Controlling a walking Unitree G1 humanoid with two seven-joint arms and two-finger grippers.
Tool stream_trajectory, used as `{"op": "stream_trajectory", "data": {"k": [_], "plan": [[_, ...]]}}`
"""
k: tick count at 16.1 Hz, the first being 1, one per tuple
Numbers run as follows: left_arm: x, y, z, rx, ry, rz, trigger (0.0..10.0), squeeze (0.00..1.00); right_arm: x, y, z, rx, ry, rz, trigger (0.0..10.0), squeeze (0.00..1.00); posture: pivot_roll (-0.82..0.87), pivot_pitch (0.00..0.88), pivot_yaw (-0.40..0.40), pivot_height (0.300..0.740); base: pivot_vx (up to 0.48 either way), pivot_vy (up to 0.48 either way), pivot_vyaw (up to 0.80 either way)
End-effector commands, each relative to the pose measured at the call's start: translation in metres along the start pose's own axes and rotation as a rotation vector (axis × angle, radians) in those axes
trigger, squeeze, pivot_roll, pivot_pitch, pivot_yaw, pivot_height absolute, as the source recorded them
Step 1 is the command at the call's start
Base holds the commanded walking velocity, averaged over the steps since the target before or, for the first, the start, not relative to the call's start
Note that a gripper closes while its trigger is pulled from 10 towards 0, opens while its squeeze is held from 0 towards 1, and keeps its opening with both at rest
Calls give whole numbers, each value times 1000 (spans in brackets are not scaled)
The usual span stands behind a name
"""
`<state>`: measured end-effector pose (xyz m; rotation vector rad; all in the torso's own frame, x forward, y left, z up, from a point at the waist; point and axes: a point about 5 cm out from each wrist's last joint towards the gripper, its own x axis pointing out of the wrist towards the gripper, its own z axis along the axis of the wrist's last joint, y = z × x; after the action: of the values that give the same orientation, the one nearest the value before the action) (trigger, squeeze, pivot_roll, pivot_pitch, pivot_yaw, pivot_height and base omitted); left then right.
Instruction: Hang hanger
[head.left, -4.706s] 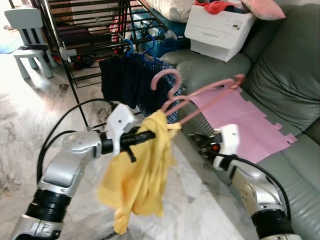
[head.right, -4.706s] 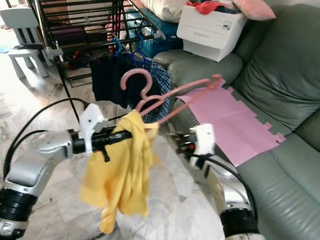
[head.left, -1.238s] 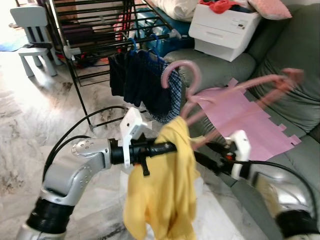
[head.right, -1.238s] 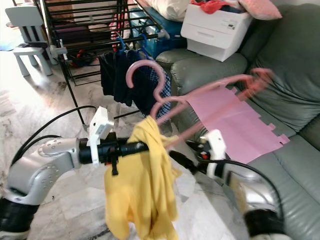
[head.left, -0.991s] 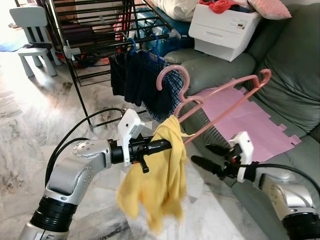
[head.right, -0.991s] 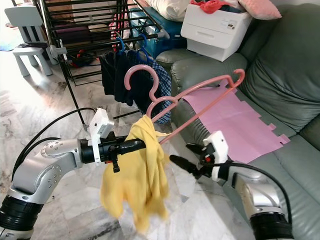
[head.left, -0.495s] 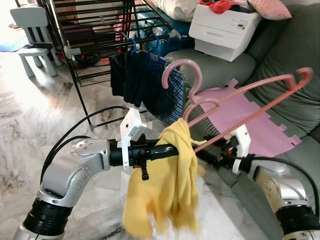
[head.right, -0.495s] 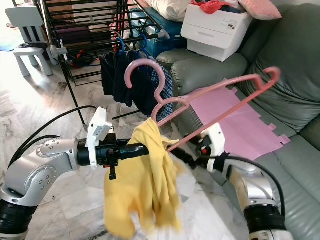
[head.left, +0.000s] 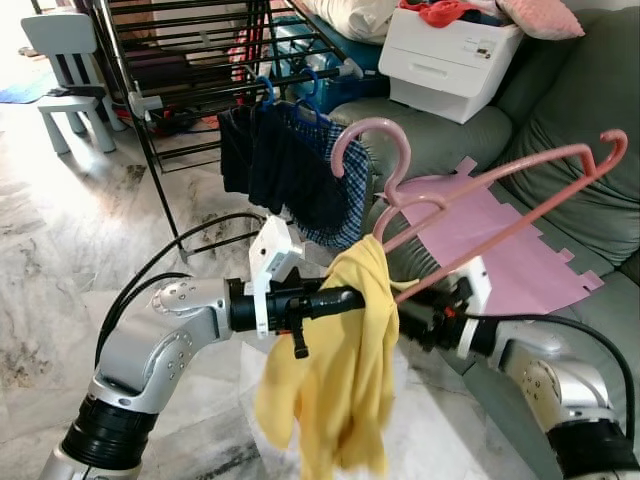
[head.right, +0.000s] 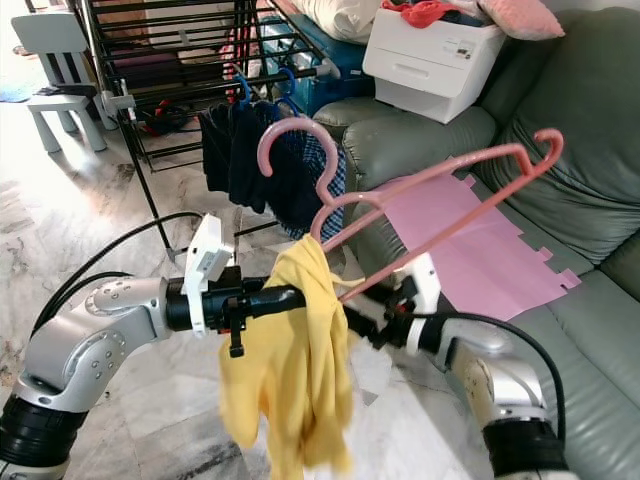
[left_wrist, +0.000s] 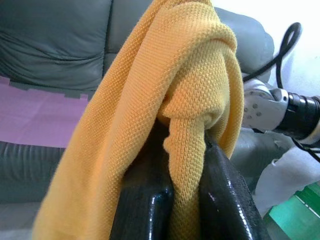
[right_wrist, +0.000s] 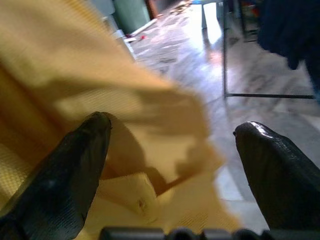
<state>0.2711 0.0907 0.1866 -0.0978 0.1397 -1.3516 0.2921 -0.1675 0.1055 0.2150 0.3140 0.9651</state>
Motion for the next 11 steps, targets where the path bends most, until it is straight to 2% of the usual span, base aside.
{"op": "stream_trajectory", "data": {"k": [1,3,4,8,9,11], "plan": [[1,0,13,54,-32,-4,10000,0,0,4,3,-8,3,42,10000,0,67,26,-21,740,0,0,0],[0,0,13,56,-30,-1,10000,0,0,4,1,-8,8,33,10000,0,66,29,-20,740,0,0,0],[2,-6,22,44,-76,-39,10000,0,3,1,-3,11,13,16,10000,0,64,32,-19,740,0,0,0],[9,-18,44,78,-138,-97,10000,0,18,-5,-15,-2,40,-81,10000,0,71,35,-23,740,0,0,0],[8,-24,59,97,-185,-119,10000,0,23,-8,-26,-3,78,-137,10000,0,77,36,-26,740,0,0,0],[5,-27,71,108,-225,-130,10000,0,21,-11,-41,-12,142,-191,10000,0,80,38,-28,740,0,0,0]]}}
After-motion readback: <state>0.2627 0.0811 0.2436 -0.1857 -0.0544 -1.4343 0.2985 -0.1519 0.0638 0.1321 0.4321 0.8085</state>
